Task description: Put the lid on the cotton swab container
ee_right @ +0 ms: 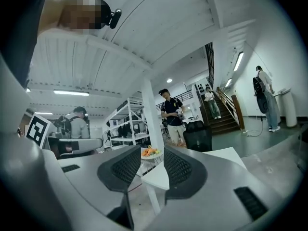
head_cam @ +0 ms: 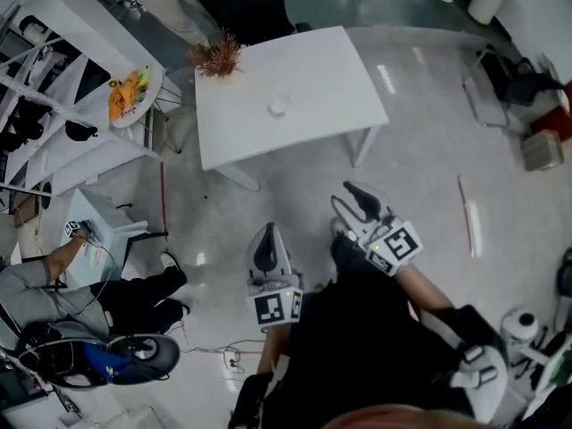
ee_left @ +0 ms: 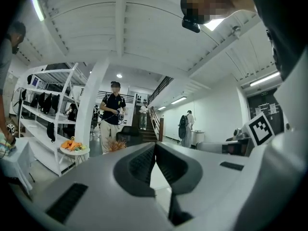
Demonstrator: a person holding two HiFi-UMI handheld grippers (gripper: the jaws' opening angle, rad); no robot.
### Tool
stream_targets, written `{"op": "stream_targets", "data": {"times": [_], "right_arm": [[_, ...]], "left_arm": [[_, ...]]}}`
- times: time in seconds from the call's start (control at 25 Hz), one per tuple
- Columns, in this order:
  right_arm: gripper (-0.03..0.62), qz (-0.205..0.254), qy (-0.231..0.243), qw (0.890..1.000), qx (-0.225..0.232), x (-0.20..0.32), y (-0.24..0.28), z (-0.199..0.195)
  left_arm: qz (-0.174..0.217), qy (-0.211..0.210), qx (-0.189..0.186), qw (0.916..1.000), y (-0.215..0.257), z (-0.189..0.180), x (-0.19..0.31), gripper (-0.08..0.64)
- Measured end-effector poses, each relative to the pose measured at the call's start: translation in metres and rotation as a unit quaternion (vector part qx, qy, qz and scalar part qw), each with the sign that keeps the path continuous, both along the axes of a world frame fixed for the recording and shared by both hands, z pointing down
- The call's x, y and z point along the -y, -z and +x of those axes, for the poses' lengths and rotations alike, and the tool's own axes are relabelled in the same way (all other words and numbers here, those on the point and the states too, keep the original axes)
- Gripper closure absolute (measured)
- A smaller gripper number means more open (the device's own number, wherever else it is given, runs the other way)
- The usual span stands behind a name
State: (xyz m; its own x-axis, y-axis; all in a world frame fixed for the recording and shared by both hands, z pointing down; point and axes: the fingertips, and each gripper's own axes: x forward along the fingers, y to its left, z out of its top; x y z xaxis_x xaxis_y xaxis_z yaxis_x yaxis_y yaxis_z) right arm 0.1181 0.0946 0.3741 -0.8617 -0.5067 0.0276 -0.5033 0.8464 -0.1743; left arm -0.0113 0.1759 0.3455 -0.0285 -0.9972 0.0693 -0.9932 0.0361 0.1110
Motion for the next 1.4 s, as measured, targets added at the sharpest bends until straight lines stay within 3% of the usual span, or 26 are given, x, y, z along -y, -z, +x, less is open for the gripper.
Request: {"op": "stream_targets", "data": {"times": [0.44,0.68,0.84,1.0,1.4], "right_arm": [[0.453,-0.018,0.066,0.997,-0.026,0.147,-0.027,-0.019],[0.443,-0.041,0.111,0.991,-0.062,0.238,-0.08,-0.095],[0.437,-0.029,0.13,0.987,-0.091,0.251,-0.105,-0.112],[0.42,-0.027,0.137,0.985,-0.106,0.273,-0.122,-0.106],[0.396,-0.054,0.148,0.974,-0.163,0.331,-0.18,-0.128]], "left_arm": [[-0.021,0.055,0.007,0.9982,-0.019,-0.011,0.133,0.554],[-0.048,0.072,0.006,0.9962,-0.067,-0.08,0.218,0.554],[-0.061,0.067,0.007,0.9959,-0.097,-0.095,0.23,0.554],[-0.074,0.055,0.012,0.9957,-0.119,-0.089,0.254,0.554],[-0.115,0.008,0.029,0.9929,-0.185,-0.114,0.322,0.552]]}}
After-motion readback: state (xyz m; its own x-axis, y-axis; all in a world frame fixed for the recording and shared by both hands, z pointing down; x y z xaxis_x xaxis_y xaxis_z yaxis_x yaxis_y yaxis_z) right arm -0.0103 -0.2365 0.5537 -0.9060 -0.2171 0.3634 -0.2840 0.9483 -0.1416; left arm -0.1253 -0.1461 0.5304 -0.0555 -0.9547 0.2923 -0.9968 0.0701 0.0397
